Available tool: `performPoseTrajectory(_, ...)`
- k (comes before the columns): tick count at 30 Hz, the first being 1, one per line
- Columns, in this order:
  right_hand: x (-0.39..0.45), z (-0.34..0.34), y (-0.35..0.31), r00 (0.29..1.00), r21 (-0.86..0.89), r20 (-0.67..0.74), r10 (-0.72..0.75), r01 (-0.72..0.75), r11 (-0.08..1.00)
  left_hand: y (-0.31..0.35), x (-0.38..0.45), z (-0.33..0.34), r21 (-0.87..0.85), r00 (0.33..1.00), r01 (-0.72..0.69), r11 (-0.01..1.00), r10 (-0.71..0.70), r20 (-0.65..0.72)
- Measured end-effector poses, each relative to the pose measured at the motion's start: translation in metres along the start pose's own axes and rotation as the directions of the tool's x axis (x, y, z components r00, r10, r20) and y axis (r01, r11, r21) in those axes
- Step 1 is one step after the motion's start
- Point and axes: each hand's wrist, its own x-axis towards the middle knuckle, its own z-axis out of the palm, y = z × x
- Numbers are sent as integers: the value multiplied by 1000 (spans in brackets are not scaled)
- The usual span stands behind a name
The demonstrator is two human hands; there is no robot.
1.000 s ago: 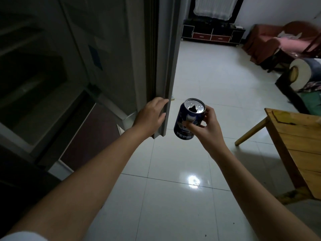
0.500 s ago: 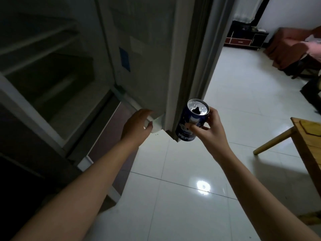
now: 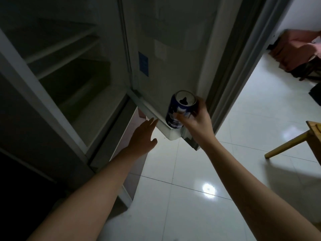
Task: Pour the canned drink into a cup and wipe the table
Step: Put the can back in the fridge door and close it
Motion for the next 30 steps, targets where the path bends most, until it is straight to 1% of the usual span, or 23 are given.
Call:
performPoseTrajectory(2,10,12,3,999,-51,-45,12,-14,999,-5,5,3,17,1000,-6,1000,5,11)
performPoseTrajectory(4,21,22,8,998,-69,-60,23,-27,997,-10,12,5,32,1000,-6,999,5,16)
performPoseTrajectory(7,34,32,18,999,-115,-32,16,-20,993,-15,20,8,39,1000,-1,999,-1,29)
performPoseTrajectory(10,43,38,28,999,-173,-32,-12,6,985,-17,25,11,59,998,-5,998,2,55)
performPoseTrajectory(17,62,34,49,998,-250,11,-61,62,966,-28,43,19,133,998,-34,991,26,65)
performPoseTrajectory(23,77,21,62,999,-294,-8,-52,47,954,-24,56,24,169,995,-95,981,93,23)
performPoseTrajectory(30,92,15,83,1000,-367,-14,7,-11,930,-19,69,29,163,983,-168,972,177,-41)
